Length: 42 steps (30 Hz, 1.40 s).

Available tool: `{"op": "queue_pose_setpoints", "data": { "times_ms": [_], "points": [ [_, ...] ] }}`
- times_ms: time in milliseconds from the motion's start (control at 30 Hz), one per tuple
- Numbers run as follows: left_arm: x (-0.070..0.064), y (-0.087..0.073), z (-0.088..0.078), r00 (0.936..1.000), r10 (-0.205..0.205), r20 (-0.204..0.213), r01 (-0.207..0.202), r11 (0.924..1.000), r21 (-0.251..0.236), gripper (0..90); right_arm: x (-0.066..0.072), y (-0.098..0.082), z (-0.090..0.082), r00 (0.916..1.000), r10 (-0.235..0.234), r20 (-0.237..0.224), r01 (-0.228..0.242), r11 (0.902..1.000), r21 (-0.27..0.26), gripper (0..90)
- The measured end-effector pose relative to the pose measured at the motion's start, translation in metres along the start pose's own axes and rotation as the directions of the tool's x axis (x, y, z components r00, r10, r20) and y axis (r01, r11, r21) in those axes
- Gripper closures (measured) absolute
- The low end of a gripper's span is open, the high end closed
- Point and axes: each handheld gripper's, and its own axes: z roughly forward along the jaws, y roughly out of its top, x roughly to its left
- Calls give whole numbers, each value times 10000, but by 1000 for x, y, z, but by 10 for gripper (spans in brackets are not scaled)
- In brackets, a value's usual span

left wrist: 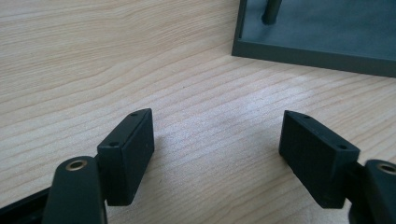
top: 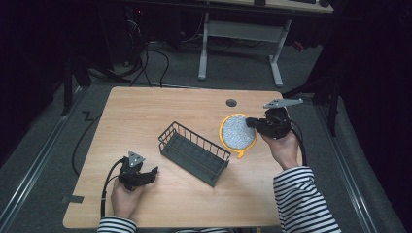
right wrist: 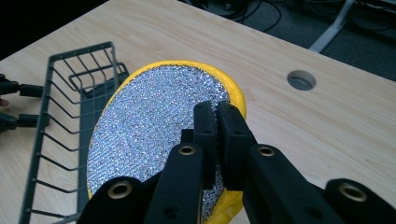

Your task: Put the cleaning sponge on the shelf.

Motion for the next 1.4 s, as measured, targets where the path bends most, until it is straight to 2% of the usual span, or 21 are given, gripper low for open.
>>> {"op": "queue_pose_setpoints", "data": {
  "times_ms": [233,533,933,1167,1400],
  "points": [
    [0,0,0,10000,2,5,-2,10000,4,268,21,12,16,9981,-433,-442,431,9991,-59,872],
    [0,0,0,10000,4,3,-4,10000,7,268,46,21,39,9917,-940,-880,940,9956,-50,871],
    [0,0,0,10000,9,3,-9,10000,8,268,59,17,62,9873,-1226,-1007,1255,9918,231,870],
    [0,0,0,10000,10,5,-10,10000,9,268,69,15,68,9815,-1713,-859,1739,9845,241,869],
    [0,0,0,10000,8,4,-8,10000,6,268,72,7,74,9786,-1855,-885,1904,9804,498,868]
  ]
}}
